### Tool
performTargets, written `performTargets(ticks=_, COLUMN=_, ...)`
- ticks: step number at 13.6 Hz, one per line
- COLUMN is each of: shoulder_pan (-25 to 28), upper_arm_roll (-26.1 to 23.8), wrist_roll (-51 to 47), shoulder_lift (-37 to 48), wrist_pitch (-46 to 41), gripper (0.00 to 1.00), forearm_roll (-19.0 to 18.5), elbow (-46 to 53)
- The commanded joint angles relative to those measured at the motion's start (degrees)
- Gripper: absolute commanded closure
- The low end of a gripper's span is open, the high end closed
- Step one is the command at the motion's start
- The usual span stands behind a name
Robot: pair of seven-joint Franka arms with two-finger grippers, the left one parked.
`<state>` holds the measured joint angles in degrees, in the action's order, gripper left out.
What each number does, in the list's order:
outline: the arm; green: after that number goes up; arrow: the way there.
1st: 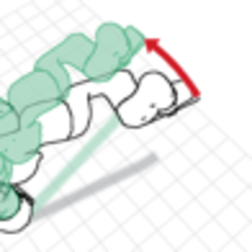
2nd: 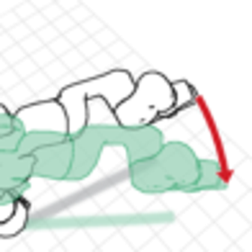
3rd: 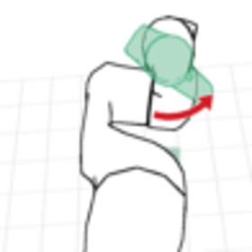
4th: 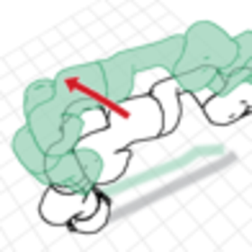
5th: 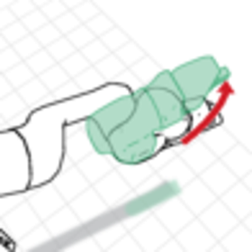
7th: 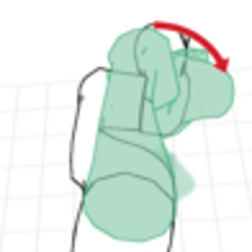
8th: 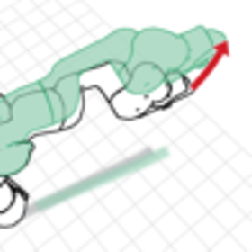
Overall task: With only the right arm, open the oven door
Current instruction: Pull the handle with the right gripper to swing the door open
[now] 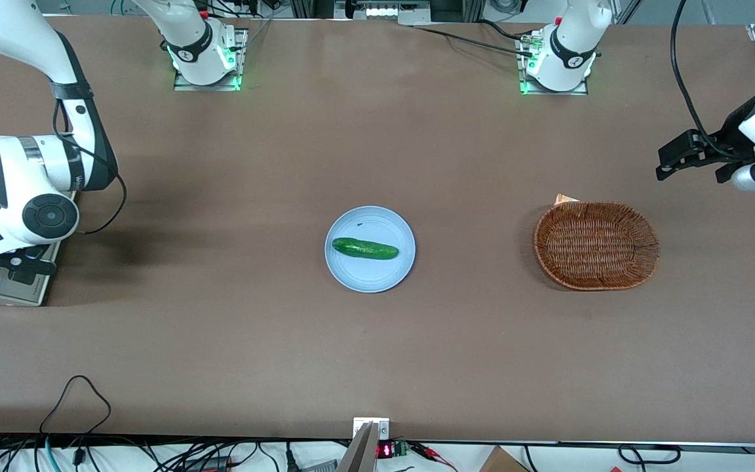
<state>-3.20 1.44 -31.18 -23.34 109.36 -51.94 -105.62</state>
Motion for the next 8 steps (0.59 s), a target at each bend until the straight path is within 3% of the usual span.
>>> performTargets(ticks=1, shoulder_pan=-0.14, upper_arm_roll=0.05, wrist_roll=-0.72, shoulder_lift=-0.56, wrist_pitch=3.93, gripper=1.00, forearm_roll=0.96, elbow=-1.96)
performTargets(ticks=4, shoulder_pan=-0.05, upper_arm_roll=0.05, wrist_roll=-0.63, shoulder_lift=-0.65, wrist_pitch=5.25, gripper=1.00, forearm_roll=3.76, elbow=-2.05)
performTargets(ticks=8, shoulder_pan=0.04, upper_arm_roll=0.05, wrist_roll=-0.63, shoulder_lift=-1.44, wrist_pitch=7.09, gripper=1.00, forearm_roll=4.64, elbow=-2.40)
